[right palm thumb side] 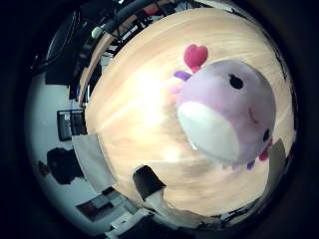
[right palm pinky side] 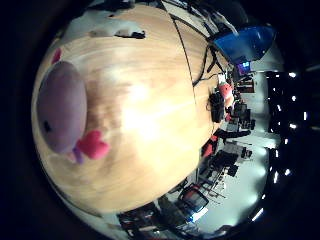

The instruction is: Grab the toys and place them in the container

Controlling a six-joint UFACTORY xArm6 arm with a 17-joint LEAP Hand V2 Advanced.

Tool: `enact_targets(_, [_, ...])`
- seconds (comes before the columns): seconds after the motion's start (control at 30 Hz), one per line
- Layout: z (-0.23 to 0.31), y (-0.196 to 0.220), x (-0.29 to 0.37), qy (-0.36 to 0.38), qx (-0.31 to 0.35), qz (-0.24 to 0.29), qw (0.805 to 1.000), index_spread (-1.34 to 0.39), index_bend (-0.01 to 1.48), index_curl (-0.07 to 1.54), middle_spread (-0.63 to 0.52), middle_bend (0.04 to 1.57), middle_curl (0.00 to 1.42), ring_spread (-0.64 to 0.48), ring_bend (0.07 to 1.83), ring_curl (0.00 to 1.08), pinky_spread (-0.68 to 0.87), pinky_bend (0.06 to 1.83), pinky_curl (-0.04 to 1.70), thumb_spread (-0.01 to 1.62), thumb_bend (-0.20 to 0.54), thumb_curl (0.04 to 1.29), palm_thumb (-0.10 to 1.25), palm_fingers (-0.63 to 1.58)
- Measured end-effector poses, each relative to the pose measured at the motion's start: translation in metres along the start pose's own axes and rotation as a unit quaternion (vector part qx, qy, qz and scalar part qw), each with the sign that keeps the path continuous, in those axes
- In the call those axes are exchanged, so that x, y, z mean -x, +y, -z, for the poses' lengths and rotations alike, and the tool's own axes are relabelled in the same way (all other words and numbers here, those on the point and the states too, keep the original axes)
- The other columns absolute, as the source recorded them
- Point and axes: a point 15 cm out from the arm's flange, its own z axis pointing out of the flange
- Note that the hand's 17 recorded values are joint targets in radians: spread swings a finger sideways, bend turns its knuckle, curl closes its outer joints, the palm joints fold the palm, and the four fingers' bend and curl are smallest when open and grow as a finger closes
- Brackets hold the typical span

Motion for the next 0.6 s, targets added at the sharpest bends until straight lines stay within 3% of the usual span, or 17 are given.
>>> enact_targets(0.6, [-0.04,0.011,0.0,-0.01,0.037,0.0,0.999,-0.41,0.13,0.24,-0.02,0.26,0.36,0.05,0.72,0.28,0.41,0.99,0.25,0.93,-0.029,0.29,0.11,0.22])
